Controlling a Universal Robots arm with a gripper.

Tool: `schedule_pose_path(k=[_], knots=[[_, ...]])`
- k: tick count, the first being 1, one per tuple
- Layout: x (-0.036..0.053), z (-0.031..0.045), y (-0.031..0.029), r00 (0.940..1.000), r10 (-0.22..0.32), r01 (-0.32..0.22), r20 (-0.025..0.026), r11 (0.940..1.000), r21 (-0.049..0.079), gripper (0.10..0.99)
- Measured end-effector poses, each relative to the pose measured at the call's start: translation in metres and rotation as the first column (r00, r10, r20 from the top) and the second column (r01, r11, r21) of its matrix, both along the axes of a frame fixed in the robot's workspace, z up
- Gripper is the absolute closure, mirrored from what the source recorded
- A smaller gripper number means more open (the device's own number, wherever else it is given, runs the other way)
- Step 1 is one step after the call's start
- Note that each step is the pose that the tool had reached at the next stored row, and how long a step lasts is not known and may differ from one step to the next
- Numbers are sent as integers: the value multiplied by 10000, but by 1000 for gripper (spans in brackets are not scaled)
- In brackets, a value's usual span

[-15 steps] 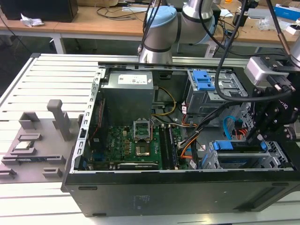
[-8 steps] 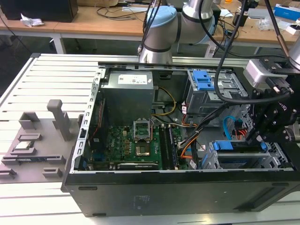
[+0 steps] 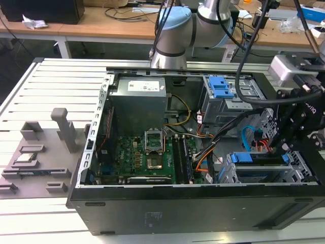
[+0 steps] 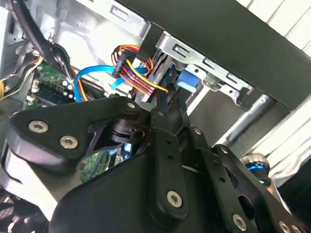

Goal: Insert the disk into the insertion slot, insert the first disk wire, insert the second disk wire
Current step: 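Insert the first disk wire, then insert the second disk wire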

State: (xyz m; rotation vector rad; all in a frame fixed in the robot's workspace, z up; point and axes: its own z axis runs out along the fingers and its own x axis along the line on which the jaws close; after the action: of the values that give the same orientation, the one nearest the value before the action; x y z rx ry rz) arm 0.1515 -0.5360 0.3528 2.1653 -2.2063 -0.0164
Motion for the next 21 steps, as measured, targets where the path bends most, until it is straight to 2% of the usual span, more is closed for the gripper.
schedule_pose_path(k=[2,4,5,18,21], knots=[[0,71,18,10000,1,-1,0,10000,-4,843],[0,187,41,10000,1,-1,0,10000,-3,980],[0,215,44,10000,1,-1,0,10000,-2,980],[0,220,44,10000,0,0,0,10000,-1,973],[0,220,44,10000,0,0,0,10000,-2,784]])
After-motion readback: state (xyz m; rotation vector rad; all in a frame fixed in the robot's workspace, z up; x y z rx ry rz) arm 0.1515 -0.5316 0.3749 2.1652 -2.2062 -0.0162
